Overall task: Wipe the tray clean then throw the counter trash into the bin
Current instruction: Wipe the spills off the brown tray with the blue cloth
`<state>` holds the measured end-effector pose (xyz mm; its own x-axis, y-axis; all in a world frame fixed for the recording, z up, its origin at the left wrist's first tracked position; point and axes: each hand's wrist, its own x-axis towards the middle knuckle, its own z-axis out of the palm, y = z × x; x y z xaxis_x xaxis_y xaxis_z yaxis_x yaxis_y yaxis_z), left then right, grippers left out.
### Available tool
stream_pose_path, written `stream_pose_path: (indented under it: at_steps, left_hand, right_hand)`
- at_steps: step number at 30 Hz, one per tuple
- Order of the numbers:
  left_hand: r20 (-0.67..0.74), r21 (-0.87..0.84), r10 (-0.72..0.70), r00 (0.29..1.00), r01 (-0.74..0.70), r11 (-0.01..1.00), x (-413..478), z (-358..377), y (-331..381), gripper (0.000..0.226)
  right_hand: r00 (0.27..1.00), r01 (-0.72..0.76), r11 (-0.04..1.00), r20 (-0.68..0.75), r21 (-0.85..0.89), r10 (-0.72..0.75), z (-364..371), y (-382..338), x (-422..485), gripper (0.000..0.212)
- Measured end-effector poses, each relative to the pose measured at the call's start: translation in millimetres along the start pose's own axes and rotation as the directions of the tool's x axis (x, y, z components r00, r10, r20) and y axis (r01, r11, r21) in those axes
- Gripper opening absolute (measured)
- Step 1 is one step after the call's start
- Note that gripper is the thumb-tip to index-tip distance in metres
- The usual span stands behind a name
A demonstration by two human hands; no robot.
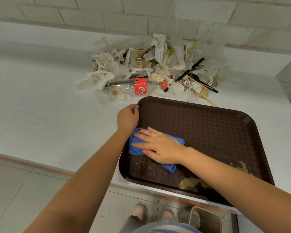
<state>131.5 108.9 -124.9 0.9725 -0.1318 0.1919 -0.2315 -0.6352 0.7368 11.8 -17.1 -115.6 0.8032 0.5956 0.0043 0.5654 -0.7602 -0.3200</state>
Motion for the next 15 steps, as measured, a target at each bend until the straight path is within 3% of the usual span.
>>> stream_pose_path:
  at_steps: [9,15]
  left_hand:
    - [0.022,0.085,0.012,1.000,-0.014,0.996,0,-1,1,0.032]
    - [0.055,0.219,0.051,0.997,-0.062,0.974,2,0,-1,0.038]
  right_hand:
    - [0.978,0.209,0.977,0.001,0.033,-0.209,10,-19,-18,0.039]
    - [0.965,0.261,0.964,-0.009,0.060,-0.261,13,-21,-36,0.040]
